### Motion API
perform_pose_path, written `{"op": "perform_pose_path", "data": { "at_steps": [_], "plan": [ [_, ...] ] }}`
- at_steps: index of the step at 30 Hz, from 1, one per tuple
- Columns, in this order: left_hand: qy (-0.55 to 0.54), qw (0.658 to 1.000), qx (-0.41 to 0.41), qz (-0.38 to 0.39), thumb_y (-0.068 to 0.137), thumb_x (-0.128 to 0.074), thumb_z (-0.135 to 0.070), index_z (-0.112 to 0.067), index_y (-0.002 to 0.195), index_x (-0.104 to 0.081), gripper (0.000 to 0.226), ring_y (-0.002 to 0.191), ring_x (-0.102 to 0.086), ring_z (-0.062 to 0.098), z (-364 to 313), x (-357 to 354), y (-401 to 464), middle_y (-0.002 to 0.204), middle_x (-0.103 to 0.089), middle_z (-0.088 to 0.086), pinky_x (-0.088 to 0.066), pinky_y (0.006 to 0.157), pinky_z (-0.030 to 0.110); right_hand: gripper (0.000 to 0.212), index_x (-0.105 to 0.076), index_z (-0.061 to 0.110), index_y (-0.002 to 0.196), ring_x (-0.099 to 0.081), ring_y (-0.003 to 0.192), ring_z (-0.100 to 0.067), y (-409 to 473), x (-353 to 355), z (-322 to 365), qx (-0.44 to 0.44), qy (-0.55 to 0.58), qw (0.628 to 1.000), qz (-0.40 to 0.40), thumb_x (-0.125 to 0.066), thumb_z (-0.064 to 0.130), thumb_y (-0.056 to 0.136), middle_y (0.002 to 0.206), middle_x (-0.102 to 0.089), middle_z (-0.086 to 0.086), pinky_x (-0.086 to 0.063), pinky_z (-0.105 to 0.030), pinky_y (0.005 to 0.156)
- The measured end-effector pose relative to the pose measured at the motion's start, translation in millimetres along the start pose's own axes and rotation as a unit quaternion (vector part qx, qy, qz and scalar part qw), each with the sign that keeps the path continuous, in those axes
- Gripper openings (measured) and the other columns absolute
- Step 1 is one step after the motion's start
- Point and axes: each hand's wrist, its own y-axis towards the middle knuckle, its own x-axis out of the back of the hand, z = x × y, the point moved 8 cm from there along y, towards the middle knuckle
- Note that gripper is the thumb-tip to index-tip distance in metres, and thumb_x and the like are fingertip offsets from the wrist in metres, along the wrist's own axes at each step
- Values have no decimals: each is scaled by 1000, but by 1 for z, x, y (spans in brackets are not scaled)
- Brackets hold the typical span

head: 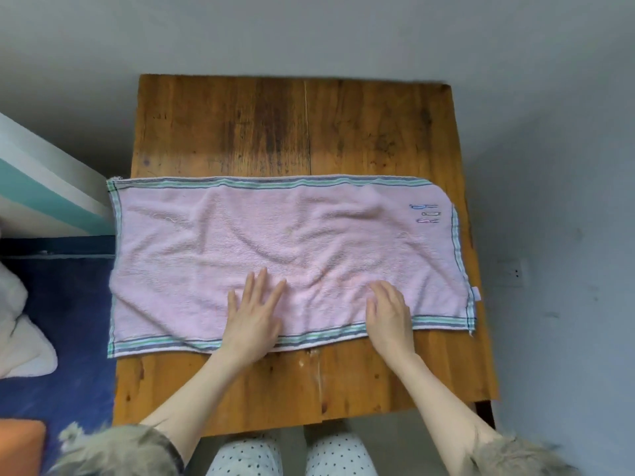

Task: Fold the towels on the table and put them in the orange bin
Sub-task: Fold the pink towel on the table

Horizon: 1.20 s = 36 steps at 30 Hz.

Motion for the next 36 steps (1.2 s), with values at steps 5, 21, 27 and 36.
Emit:
{"op": "perform_pose_path", "data": {
  "at_steps": [5,21,27,36],
  "plan": [
    [43,998,-36,6,96,-38,-37,-32,149,-2,64,142,21,31,-82,-22,10,156,21,5,-5,110,62,29,-56,4,120,-48,116,-33,-4,63,-116,-164,33,980,-112,-49,10,92,125,-54,-15,-39,-42,93],
    [-82,992,-68,-63,89,-59,-25,-12,135,-44,50,139,-25,32,-179,-4,15,151,-26,16,-29,109,43,8,-67,10,87,-63,76,-17,8,52,-180,-328,293,898,1,-63,16,84,95,-70,-8,-47,-18,66],
    [-175,966,-164,-99,85,-65,-34,-12,120,-56,43,108,-51,22,-238,13,12,117,-54,5,-43,85,29,4,-67,2,77,-61,60,-14,14,47,-133,-318,485,811,79,-64,1,80,66,-65,-6,-49,-19,55],
    [-327,939,-20,-104,84,-54,-12,-9,88,-56,6,75,-51,19,-217,22,32,81,-57,1,-37,64,24,29,-67,7,82,-54,65,-13,41,56,-125,-336,441,829,75,-61,35,87,73,-62,-3,-32,-20,53]
  ]
}}
